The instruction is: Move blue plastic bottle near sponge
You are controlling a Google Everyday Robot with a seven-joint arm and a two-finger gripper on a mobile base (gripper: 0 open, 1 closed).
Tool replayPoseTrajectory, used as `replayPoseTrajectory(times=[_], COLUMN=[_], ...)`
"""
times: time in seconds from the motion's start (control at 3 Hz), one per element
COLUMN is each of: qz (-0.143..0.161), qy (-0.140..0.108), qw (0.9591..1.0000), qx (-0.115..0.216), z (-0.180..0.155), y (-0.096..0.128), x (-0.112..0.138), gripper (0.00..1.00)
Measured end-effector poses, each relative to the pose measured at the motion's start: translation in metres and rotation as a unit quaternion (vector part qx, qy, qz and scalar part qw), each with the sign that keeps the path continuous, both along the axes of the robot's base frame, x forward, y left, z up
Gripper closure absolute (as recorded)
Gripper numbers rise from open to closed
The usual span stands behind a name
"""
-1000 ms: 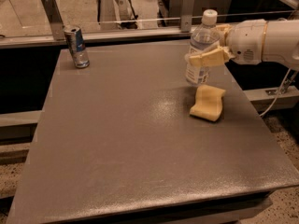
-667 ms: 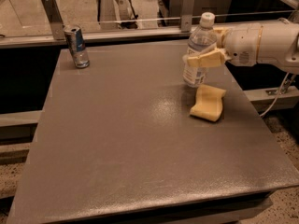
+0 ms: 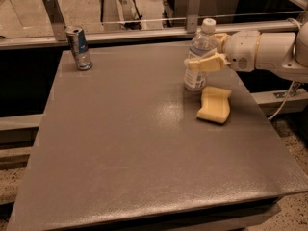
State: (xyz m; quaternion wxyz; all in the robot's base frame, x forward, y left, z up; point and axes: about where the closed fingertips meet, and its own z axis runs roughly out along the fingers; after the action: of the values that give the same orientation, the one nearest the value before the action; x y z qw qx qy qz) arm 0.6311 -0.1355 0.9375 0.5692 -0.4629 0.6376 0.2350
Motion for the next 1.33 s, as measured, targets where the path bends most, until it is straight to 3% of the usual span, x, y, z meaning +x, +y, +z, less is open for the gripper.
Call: replayPoseTrajectory(times=[0.33,1.0,1.33], qz=[0.003,0.013,0.013], qy=[0.016,0.044,0.044], qw=[0.9999,0.9989,0.9989], qx=[-0.005,-0.013,-0.013], z=[-0.007,-0.021,-0.018], y=[-0.001,0.003,0.003], x=[-0.001,0.0,0.0], gripper=[0.82,0.36,0.13])
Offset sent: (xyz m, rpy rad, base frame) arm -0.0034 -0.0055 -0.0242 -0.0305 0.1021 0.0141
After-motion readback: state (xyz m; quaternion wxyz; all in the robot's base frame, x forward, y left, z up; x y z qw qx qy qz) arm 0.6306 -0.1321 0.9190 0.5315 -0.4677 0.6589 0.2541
